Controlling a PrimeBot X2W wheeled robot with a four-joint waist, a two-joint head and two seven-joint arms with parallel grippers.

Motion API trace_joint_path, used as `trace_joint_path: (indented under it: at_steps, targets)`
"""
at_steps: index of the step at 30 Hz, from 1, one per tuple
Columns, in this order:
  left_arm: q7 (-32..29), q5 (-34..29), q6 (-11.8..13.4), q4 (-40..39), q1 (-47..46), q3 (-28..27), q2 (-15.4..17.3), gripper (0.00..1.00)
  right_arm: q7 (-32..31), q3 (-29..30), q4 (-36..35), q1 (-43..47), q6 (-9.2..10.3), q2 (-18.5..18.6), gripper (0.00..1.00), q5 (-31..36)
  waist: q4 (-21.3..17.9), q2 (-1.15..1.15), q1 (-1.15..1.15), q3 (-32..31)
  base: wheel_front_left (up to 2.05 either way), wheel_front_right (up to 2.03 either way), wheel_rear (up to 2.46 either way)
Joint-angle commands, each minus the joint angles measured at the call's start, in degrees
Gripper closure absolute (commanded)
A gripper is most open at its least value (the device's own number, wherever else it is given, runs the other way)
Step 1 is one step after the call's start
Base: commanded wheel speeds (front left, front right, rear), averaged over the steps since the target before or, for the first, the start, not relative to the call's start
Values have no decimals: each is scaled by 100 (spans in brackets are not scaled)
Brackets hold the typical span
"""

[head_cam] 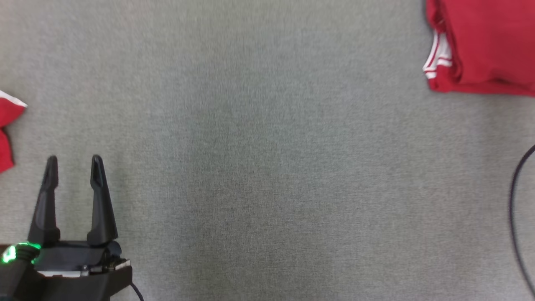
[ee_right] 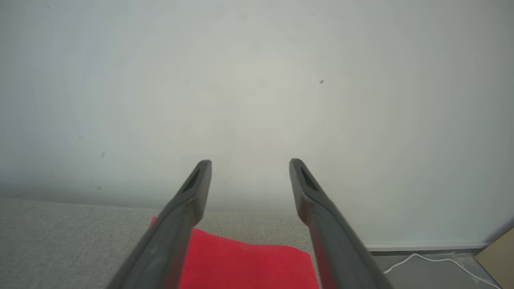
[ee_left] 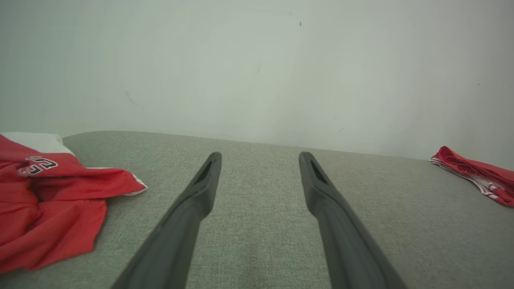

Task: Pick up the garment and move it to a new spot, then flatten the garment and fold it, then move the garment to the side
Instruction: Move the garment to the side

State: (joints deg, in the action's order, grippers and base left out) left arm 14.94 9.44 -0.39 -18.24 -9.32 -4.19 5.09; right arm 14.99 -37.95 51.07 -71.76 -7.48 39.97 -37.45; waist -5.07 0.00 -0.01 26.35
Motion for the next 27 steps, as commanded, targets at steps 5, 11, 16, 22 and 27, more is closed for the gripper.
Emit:
trace_joint_path:
  at_steps: [5, 11, 16, 22, 27]
  targets:
    - [28, 153, 47, 363, 233, -34, -62, 0, 25, 784, -763, 827, -3, -396, 0, 381, -90, 0, 1, -665, 0, 0, 0]
    - [29, 202, 14, 781, 325, 51, -106, 0, 18, 1694, -1637, 2195, -3, -1037, 0, 1049, -97, 0, 1, -1292, 0, 0, 0]
    - [29, 264, 37, 964, 499, 44, -146, 0, 17, 1982, -2312, 3382, -3, -1590, 0, 1491, -133, 0, 1, -1775, 0, 0, 0]
    - [30, 276, 39, 1155, 735, 80, -176, 0, 17, 2075, -2858, 4445, -3, -2031, 0, 1765, -166, 0, 1, -2146, 0, 0, 0]
    - [29, 271, 96, 1278, 900, 147, -192, 0, 16, 2288, -3348, 5213, -3, -2360, 0, 2118, -136, 0, 1, -2345, 0, 0, 0]
